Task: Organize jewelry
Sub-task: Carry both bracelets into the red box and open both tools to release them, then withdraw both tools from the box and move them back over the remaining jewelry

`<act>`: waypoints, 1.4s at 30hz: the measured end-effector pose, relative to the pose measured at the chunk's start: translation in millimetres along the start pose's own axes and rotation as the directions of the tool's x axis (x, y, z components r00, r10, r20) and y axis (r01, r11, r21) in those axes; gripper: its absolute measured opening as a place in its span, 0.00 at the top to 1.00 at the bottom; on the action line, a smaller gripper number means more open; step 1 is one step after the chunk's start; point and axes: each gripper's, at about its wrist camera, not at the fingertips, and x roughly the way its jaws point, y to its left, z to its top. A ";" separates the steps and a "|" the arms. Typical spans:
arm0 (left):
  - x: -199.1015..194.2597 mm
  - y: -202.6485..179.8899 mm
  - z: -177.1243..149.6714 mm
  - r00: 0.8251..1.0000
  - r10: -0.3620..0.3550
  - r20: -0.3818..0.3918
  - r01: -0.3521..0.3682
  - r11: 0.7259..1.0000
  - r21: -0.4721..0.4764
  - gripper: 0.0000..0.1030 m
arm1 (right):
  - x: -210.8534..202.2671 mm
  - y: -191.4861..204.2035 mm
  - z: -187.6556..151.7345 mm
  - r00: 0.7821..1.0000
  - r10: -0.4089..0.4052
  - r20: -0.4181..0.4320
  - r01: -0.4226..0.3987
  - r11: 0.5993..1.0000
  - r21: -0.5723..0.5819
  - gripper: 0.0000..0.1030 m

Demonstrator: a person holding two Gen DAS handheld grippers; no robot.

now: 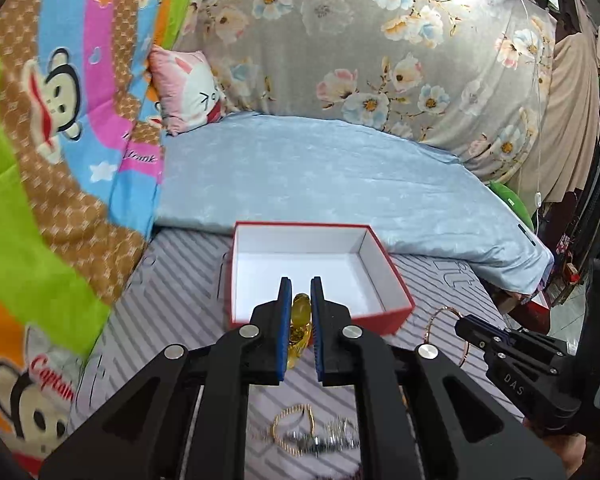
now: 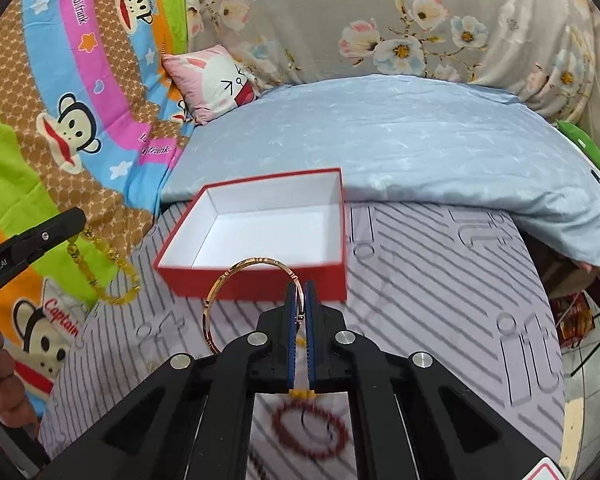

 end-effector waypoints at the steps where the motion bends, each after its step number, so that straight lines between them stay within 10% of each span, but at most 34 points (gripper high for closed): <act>1: 9.6 1.7 5.8 1.000 0.000 -0.002 0.000 1.000 0.003 0.91 | 6.1 -0.1 6.6 1.000 0.000 -0.001 0.000 1.000 -0.003 0.96; 23: 178.1 7.0 46.0 0.994 0.022 -0.109 -0.021 1.000 0.017 0.91 | 179.0 0.6 84.7 0.990 -0.008 -0.141 0.008 1.000 -0.002 0.95; 27: 187.4 10.9 47.0 0.992 0.048 -0.120 -0.048 0.999 0.004 0.89 | 181.7 -2.0 88.5 0.991 -0.030 -0.127 0.030 1.000 -0.002 0.89; 30: 183.1 17.0 47.1 0.992 0.080 -0.100 -0.082 0.997 -0.016 0.50 | 171.3 -8.0 88.8 0.994 -0.054 -0.093 0.056 0.998 0.013 0.66; 42: 123.3 31.3 20.2 0.993 0.099 -0.067 -0.103 0.993 -0.064 0.49 | 95.8 -18.7 46.0 0.998 -0.051 -0.029 0.051 0.999 0.013 0.59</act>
